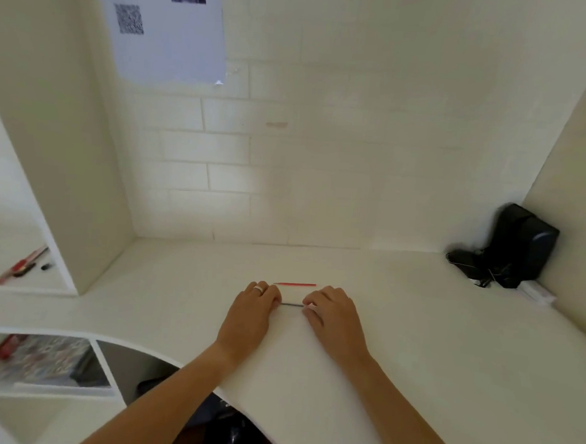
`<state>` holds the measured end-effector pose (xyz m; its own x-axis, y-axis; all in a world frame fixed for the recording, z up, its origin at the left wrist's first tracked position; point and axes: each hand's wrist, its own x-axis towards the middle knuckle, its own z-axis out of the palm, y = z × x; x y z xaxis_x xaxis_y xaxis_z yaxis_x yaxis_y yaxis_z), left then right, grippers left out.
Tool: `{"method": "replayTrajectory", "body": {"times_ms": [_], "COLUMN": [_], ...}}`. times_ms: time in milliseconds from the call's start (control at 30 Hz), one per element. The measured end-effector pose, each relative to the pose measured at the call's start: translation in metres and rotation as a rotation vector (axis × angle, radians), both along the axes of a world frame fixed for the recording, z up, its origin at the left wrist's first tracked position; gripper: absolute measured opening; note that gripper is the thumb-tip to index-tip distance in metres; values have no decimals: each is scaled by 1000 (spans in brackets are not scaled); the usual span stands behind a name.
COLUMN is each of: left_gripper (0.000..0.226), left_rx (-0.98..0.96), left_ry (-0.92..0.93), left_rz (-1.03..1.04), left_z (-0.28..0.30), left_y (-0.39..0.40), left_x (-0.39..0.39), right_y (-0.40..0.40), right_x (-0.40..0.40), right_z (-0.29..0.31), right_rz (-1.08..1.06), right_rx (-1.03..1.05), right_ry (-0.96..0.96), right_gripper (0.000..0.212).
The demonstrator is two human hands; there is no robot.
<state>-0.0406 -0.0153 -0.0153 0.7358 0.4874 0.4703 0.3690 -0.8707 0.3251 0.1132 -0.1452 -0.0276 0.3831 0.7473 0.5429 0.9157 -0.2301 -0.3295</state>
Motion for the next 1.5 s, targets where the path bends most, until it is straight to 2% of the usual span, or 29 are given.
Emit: {"method": "replayTrajectory", "body": {"times_ms": [100, 167, 200, 300, 333, 467, 667, 867, 1033, 1167, 1233, 1300, 1333, 1367, 1500], "left_gripper": [14, 15, 17, 23, 22, 23, 26, 24, 17, 12, 17, 13, 7, 13, 26], "left_rx": [-3, -93, -200, -726, -842, -979, -969, -786, -826, -949, -929, -788, -659, -542, -284], "left_ry": [17, -10, -43, -225, -272, -316, -330, -235, -326, -497, -531, -439, -344, -258, -66], "left_rz": [-26, -38, -46, -65, -67, -16, 27, -7, 46, 126, 147, 159, 163, 165, 170], "left_z": [2, 3, 6, 16, 18, 22, 22, 23, 19, 19, 23, 28, 28, 28, 26], "left_y": [-3, -6, -7, -13, -15, -20, -23, -24, -19, -3, 19, 45, 58, 70, 96], "left_x": [0, -1, -1, -5, -5, -7, -8, -10, -12, -3, 7, 19, 26, 34, 61], "right_y": [4, 8, 10, 19, 22, 29, 26, 22, 18, 21, 25, 28, 29, 30, 28], "right_x": [-4, -5, -5, -9, -11, -16, -19, -21, -22, -22, -20, -17, -15, -14, -13], "right_z": [0, 1, 2, 3, 2, -3, -4, -2, 3, 3, 1, -1, -2, -4, -5], "right_rz": [51, 76, 81, 93, 93, 113, 10, 0, -76, -109, -93, -94, -93, -89, -85], "right_rx": [-10, -25, -33, -57, -53, -24, -6, -67, -121, -67, -51, -46, -48, -51, -33], "right_ry": [-53, -91, -114, -166, -167, -157, -270, -269, -357, -271, -222, -212, -207, -198, -171], "right_gripper": [16, 22, 25, 25, 25, 37, 34, 33, 35, 30, 30, 30, 29, 28, 27]}}
